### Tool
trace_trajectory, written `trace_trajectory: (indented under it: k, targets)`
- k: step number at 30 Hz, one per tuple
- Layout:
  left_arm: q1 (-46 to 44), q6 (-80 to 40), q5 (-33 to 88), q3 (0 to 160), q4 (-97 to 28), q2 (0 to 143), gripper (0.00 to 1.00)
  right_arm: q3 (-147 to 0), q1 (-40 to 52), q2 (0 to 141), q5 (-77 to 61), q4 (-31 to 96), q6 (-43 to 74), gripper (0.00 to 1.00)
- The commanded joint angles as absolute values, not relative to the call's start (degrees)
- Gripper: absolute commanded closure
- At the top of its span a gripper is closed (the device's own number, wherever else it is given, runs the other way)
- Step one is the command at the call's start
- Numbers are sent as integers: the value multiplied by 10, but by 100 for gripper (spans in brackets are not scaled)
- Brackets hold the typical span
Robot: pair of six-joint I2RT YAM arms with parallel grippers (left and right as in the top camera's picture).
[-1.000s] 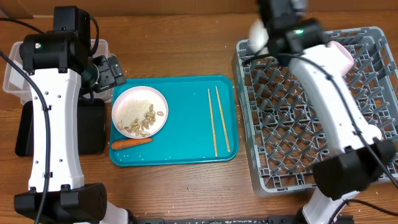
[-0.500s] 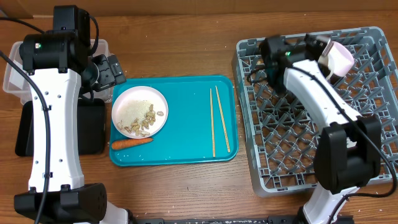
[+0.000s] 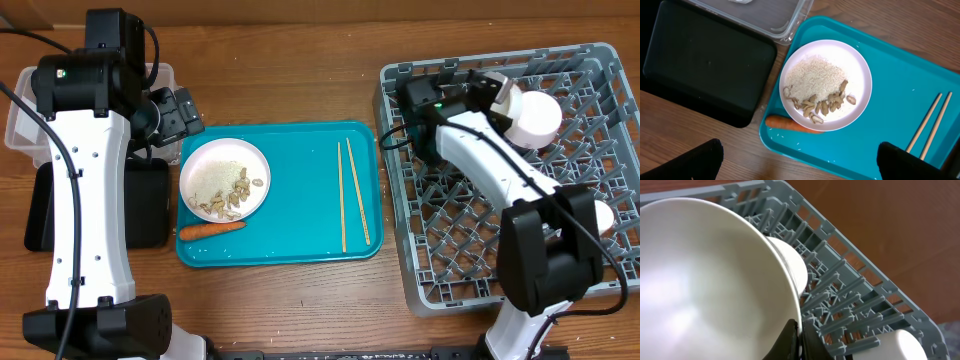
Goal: Sort waste into correct bins and load items into the dishwasher
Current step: 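Place the white bowl in the rack's back right area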
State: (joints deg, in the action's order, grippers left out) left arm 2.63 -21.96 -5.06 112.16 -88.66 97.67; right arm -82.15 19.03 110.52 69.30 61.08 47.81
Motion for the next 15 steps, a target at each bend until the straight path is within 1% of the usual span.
trace_trajectory:
  k: [1,9,12,15]
  targets:
    - [26,-219,-44,1126,-884,981,0,-809,197,1104,682,618,462,96]
    - [26,-219,-44,1126,-885,981,0,-811,172,1101,866,626,461,96]
    - [26,-219,-44,1126,-885,981,0,-811,160,1099,863,624,461,96]
    - [26,-219,-44,1126,-885,981,0,-811,152,1099,816,624,461,96]
